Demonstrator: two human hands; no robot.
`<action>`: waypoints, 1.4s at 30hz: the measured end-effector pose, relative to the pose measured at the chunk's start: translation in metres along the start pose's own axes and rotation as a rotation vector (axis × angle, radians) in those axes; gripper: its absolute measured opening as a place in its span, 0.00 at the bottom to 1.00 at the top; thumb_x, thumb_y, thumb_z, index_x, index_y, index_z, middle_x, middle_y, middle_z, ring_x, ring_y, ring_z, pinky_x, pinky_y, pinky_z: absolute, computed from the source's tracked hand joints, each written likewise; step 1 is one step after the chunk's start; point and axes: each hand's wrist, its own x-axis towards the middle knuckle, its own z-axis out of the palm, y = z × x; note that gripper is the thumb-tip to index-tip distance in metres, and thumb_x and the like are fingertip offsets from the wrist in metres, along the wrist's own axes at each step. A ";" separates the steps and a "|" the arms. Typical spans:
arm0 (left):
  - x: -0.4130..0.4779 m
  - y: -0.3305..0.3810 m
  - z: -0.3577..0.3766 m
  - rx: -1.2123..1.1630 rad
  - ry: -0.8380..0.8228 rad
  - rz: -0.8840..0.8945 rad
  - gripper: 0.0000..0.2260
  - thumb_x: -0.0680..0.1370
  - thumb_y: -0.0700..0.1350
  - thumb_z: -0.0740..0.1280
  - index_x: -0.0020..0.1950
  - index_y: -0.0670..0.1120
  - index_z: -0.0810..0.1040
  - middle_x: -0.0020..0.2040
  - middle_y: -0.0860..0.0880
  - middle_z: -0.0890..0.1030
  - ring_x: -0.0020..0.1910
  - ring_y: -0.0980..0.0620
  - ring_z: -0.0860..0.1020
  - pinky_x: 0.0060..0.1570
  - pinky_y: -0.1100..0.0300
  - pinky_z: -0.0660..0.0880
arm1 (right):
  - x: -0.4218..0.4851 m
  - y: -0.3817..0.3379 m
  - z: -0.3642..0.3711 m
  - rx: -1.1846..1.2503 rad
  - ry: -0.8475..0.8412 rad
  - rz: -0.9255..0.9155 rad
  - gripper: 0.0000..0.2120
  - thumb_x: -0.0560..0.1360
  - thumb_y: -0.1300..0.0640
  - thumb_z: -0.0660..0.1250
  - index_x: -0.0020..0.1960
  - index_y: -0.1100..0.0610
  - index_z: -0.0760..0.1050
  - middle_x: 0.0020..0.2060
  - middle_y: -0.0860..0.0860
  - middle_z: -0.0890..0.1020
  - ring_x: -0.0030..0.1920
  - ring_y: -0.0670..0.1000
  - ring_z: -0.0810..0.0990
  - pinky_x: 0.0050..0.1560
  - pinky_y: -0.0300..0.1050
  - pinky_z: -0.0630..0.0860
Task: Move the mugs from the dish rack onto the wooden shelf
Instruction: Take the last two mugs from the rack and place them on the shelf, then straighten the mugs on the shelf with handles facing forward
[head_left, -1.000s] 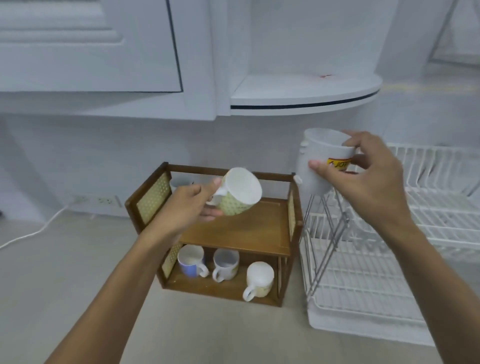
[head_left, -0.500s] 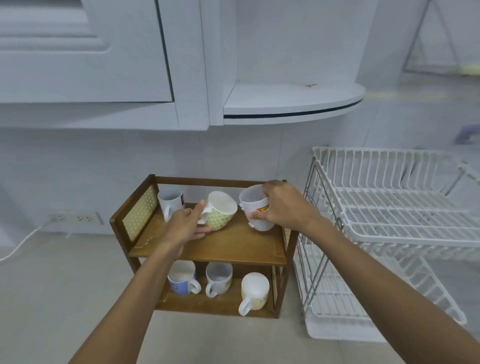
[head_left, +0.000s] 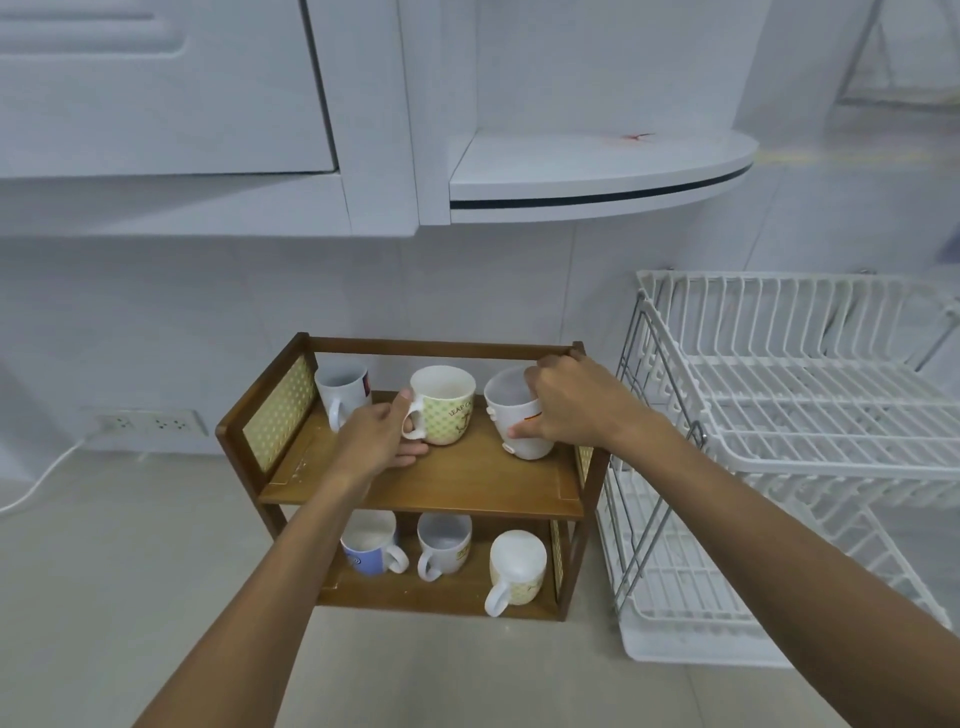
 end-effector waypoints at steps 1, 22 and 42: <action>0.000 -0.001 0.001 0.025 0.013 0.019 0.16 0.84 0.58 0.60 0.56 0.47 0.77 0.54 0.41 0.86 0.45 0.47 0.88 0.52 0.50 0.85 | -0.001 0.001 0.000 -0.037 -0.004 -0.011 0.35 0.70 0.30 0.67 0.62 0.58 0.78 0.56 0.57 0.83 0.55 0.56 0.81 0.68 0.57 0.69; -0.022 -0.011 -0.018 0.165 0.089 0.156 0.18 0.85 0.55 0.60 0.64 0.42 0.77 0.55 0.43 0.86 0.49 0.48 0.87 0.57 0.46 0.83 | -0.019 -0.015 -0.020 0.146 0.018 0.022 0.25 0.71 0.43 0.74 0.63 0.51 0.71 0.62 0.52 0.78 0.59 0.53 0.76 0.52 0.43 0.68; -0.013 -0.038 -0.057 0.311 0.313 0.255 0.20 0.84 0.53 0.64 0.72 0.44 0.75 0.67 0.45 0.81 0.65 0.46 0.79 0.61 0.54 0.76 | 0.096 -0.200 0.024 1.314 0.018 0.439 0.32 0.84 0.45 0.52 0.82 0.61 0.48 0.76 0.60 0.67 0.75 0.60 0.66 0.74 0.53 0.64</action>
